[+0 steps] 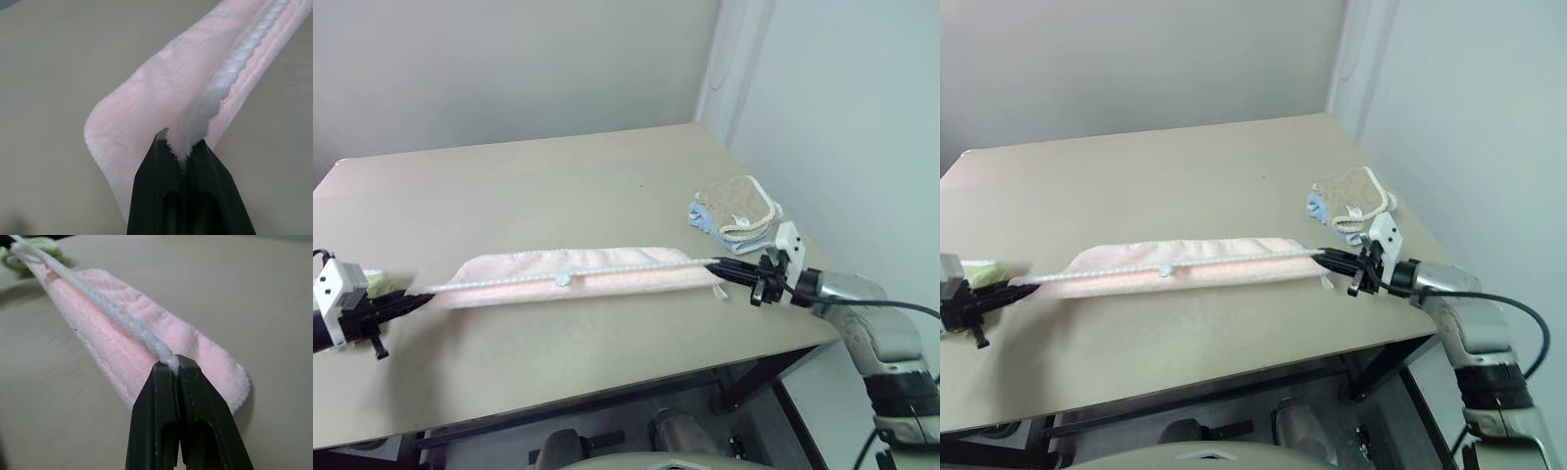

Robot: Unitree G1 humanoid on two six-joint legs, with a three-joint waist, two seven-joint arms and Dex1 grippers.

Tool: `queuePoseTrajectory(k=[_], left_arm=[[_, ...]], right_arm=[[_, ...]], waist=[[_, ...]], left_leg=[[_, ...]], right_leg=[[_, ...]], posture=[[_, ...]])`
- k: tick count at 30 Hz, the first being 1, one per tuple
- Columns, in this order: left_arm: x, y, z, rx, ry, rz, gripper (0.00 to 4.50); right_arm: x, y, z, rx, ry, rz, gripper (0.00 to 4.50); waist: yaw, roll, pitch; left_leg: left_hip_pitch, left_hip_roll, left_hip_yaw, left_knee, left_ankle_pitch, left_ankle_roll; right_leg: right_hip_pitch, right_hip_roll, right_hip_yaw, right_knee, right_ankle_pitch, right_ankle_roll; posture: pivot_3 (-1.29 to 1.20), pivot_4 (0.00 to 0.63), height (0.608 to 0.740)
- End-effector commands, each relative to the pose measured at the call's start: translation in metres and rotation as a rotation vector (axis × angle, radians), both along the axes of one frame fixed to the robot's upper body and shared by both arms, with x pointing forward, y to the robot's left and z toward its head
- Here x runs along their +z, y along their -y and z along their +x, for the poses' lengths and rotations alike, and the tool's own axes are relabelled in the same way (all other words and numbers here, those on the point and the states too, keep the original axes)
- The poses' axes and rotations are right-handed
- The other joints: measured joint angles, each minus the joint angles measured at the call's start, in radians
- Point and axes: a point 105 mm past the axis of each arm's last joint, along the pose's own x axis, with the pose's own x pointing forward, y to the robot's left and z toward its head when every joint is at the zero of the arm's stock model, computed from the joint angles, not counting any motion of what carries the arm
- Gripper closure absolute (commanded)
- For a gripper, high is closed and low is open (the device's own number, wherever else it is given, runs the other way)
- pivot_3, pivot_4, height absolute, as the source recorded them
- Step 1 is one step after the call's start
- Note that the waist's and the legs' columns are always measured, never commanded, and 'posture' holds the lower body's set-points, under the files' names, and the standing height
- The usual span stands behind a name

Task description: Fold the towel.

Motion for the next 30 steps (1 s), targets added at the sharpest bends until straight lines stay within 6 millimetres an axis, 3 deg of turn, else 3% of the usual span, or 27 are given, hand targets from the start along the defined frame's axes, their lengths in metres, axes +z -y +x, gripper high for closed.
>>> queuePoseTrajectory(k=[1,8,13,23,30], left_arm=[[0.023,-0.015,-0.013,0.065,-0.003,0.051,4.47],[0.015,-0.013,-0.046,0.039,-0.161,0.060,4.47],[0.007,-0.008,-0.049,0.034,-0.200,0.038,4.47],[-0.004,0.001,0.013,0.070,-0.107,-0.062,4.47],[-0.009,0.001,0.052,0.110,-0.064,-0.104,4.47]], right_arm=[[0.011,0.023,-0.004,-0.084,0.025,-0.054,4.50],[-0.003,0.020,-0.032,-0.024,-0.060,-0.084,4.50],[-0.005,0.018,-0.031,-0.005,-0.070,-0.086,4.50],[-0.017,0.013,0.027,-0.138,-0.024,-0.088,4.50],[-0.027,0.007,0.056,-0.187,-0.009,-0.084,4.50]], waist=[[0.000,-0.001,0.000],[0.000,-0.001,0.000],[0.000,-0.002,0.000],[0.000,-0.003,-0.001],[0.003,-0.003,0.000]], left_leg=[[0.000,0.000,0.001,0.000,0.000,0.000],[-0.003,0.000,0.003,-0.005,-0.001,-0.001],[-0.004,-0.001,0.007,-0.006,-0.004,-0.002],[-0.003,-0.001,0.006,-0.003,-0.004,-0.001],[-0.008,-0.002,0.004,-0.005,-0.005,0.003]], right_leg=[[-0.001,-0.001,0.000,-0.001,0.000,0.000],[-0.004,-0.003,-0.002,-0.012,0.000,0.000],[-0.005,-0.007,-0.002,-0.014,0.000,0.001],[-0.004,-0.007,-0.004,-0.015,0.000,0.001],[-0.004,-0.004,-0.004,-0.013,0.004,0.002]], posture=[[0.00,0.000,0.740],[0.00,0.000,0.740],[0.00,0.000,0.740],[0.00,0.000,0.740],[0.00,0.000,0.740]])
